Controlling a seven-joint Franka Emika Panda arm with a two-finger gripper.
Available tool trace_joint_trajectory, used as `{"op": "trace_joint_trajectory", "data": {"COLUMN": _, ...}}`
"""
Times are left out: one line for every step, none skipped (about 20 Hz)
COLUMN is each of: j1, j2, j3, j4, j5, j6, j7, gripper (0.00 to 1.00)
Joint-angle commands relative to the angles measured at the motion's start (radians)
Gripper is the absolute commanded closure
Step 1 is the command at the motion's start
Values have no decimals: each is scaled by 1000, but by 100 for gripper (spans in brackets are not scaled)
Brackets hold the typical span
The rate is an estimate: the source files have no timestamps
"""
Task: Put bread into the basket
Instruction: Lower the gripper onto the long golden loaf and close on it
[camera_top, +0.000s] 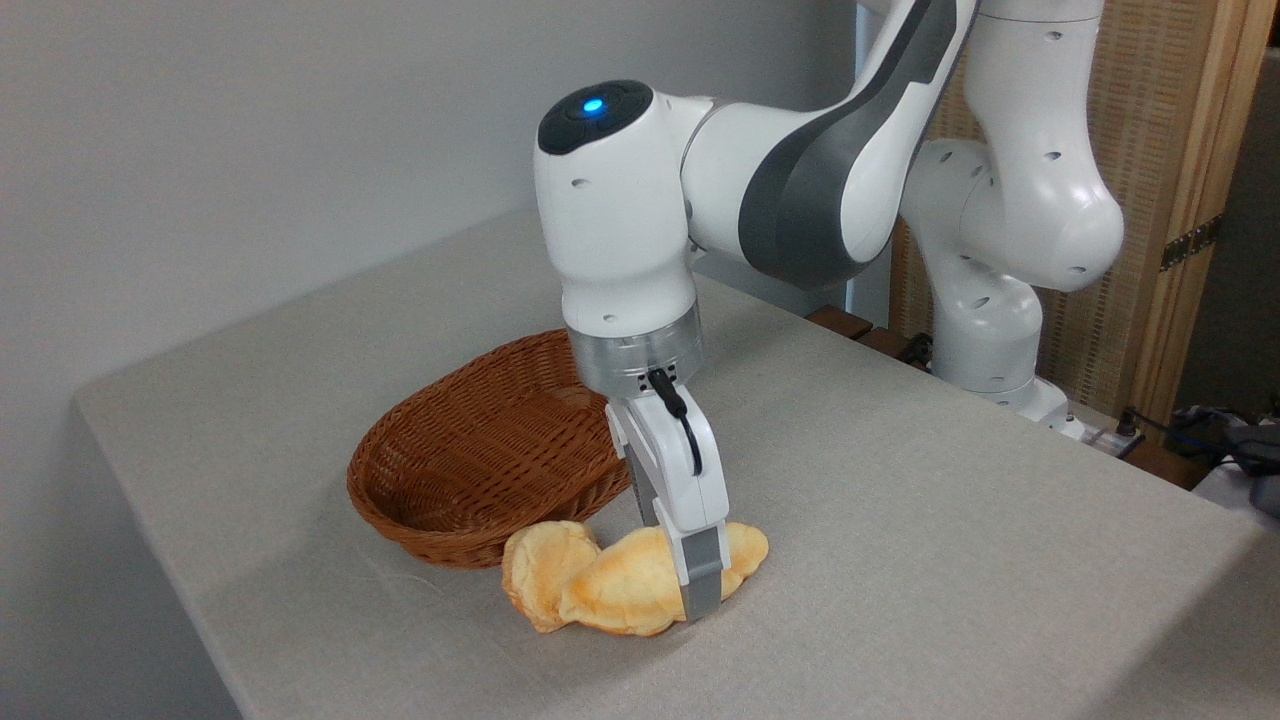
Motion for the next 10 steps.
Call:
{"op": "trace_joint_trajectory", "data": {"j1": -5, "j2": 2, "j3": 11, "j4": -12, "j5": 12, "j6": 25, "j7": 16, "gripper": 0}}
{"op": "trace_joint_trajectory", "data": {"j1": -5, "j2": 5, "j3": 11, "j4": -14, "j5": 12, "j6": 24, "j7": 14, "gripper": 0}}
{"op": "trace_joint_trajectory", "data": {"j1": -5, "j2": 7, "j3": 11, "j4": -14, "j5": 12, "j6": 24, "j7": 14, "gripper": 0}}
{"op": "trace_joint_trajectory", "data": {"j1": -5, "j2": 7, "j3": 11, "j4": -12, "j5": 12, "j6": 25, "j7": 14, "gripper": 2}}
{"op": "trace_joint_trajectory", "data": {"j1": -5, "j2": 7, "j3": 11, "j4": -12, "j5": 12, "j6": 24, "j7": 14, "gripper": 8}}
{"op": "trace_joint_trajectory", "data": {"j1": -5, "j2": 8, "j3": 11, "j4": -12, "j5": 12, "j6": 25, "j7": 16, "gripper": 19}}
{"op": "trace_joint_trajectory", "data": {"j1": -5, "j2": 8, "j3": 11, "j4": -12, "j5": 12, "j6": 25, "j7": 16, "gripper": 33}}
{"op": "trace_joint_trajectory", "data": {"j1": -5, "j2": 10, "j3": 11, "j4": -12, "j5": 10, "j6": 25, "j7": 14, "gripper": 47}}
{"op": "trace_joint_trajectory", "data": {"j1": -5, "j2": 10, "j3": 11, "j4": -12, "j5": 10, "j6": 24, "j7": 14, "gripper": 59}}
{"op": "trace_joint_trajectory", "data": {"j1": -5, "j2": 10, "j3": 11, "j4": -12, "j5": 10, "j6": 24, "j7": 14, "gripper": 65}}
